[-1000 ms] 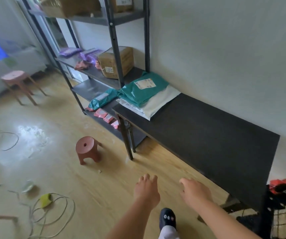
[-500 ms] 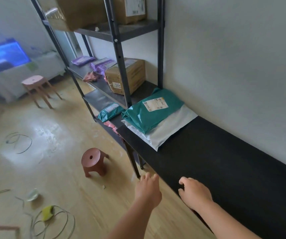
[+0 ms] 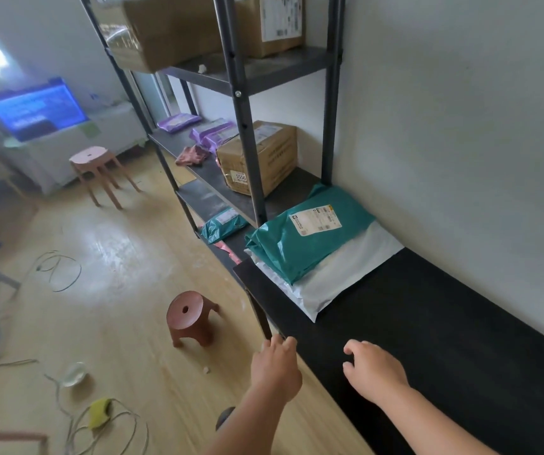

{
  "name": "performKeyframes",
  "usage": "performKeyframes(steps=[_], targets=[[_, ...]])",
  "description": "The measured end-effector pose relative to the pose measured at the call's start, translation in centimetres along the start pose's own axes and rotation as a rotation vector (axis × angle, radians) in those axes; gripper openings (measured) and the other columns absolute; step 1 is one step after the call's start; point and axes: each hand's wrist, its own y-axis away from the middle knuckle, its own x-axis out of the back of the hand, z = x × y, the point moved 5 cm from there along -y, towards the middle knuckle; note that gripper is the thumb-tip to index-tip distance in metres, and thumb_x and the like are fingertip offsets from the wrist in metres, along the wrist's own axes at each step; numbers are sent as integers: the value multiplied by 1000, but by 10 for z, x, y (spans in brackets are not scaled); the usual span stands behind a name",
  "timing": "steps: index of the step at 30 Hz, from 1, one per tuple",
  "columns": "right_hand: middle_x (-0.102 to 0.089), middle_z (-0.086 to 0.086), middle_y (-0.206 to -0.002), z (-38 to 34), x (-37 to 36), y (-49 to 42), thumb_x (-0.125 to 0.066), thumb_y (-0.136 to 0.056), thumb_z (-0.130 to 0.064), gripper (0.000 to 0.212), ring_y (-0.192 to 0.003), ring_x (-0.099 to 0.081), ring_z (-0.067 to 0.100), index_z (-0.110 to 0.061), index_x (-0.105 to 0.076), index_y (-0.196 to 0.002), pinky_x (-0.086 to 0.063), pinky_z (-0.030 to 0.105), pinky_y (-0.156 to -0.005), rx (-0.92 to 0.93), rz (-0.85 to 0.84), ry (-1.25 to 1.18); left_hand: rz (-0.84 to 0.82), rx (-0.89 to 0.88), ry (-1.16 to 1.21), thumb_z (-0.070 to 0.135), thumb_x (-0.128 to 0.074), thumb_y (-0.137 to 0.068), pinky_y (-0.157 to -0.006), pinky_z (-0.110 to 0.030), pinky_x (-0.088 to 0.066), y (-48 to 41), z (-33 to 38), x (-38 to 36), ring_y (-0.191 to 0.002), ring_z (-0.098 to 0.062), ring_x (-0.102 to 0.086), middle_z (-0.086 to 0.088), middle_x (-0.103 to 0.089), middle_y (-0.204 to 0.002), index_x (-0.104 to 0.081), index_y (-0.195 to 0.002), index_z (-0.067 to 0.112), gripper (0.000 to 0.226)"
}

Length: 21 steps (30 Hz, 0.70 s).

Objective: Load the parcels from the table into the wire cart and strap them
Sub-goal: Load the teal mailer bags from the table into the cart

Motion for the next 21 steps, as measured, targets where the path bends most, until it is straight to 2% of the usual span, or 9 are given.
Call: performKeyframes(steps=[7,10,13,17,19,21], targets=[[-55,-11,-124,-12,29,-40,-50,-100,-35,35,-102,-58,7,-30,-49,-135,-49,21,-77,-62,57,-47,133,-29,105,13,-50,-92,-90,-30,-50,-59,-4,38,-117,-20,-49,1,-50,-130,-45,-136,25,46],[-57,-11,-126,-22,40,-63,-52,-99,-36,35,-104,-59,8,-30,-51,-133,-49,21,-78,-107,78,-86,247,-62,145,13,-45,-91,-93,-28,-45,-90,-9,63,-115,-18,-47,4,-51,-126,-48,-134,26,45],[-59,-11,-127,-32,47,-91,-50,-99,-34,33,-109,-60,9,-29,-54,-131,-51,24,-82,-169,86,-146,353,-129,130,16,-46,-92,-88,-25,-41,-121,-14,90,-105,-16,-46,8,-52,-113,-56,-117,24,28],[-60,-9,-130,-42,56,-121,-41,-98,-24,36,-111,-59,13,-28,-54,-132,-46,26,-80,-317,106,-319,499,-247,115,18,-45,-95,-77,-24,-42,-155,-11,130,-87,-13,-45,8,-50,-95,-56,-95,20,10],[-61,-5,-127,-48,64,-139,-39,-96,-21,38,-103,-59,15,-25,-54,-131,-45,27,-77,-388,139,-425,487,-264,150,17,-48,-93,-80,-25,-44,-177,-10,146,-92,-13,-44,8,-48,-100,-54,-98,20,9],[-61,-1,-129,-52,70,-153,-44,-97,-23,37,-106,-60,17,-22,-52,-134,-44,27,-77,-447,176,-549,441,-270,176,14,-50,-90,-89,-27,-44,-199,-10,157,-103,-14,-42,7,-46,-112,-53,-109,22,21]])
